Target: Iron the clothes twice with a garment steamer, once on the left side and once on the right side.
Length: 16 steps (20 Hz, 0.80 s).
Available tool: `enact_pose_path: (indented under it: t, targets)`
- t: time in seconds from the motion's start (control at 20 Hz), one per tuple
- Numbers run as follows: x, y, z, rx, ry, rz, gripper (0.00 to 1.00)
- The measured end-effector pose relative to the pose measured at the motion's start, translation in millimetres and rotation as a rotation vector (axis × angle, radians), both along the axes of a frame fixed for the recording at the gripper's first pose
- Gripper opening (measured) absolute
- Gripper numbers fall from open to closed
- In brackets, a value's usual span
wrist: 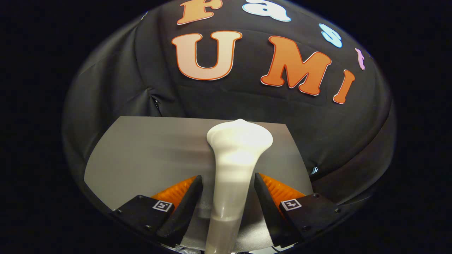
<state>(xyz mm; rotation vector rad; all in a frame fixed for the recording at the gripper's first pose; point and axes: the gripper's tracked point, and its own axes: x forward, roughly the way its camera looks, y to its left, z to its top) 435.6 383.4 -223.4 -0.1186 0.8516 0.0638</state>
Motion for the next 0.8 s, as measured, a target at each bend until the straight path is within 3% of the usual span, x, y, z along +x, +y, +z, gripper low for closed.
enact_pose_path:
  t: [0.1, 0.25, 0.45, 0.7, 0.8]
  targets:
    - [-3, 4, -2, 0.026, 0.006, 0.001, 0.95]
    - [1, 9, -5, 0.070, -0.014, 0.010, 0.76]
    - [-4, 9, -2, 0.085, -0.053, 0.032, 0.57]
    - [-7, 6, 16, 0.191, -0.097, -0.023, 0.45]
    - [-7, 11, 28, 0.187, -0.162, 0.022, 0.40]
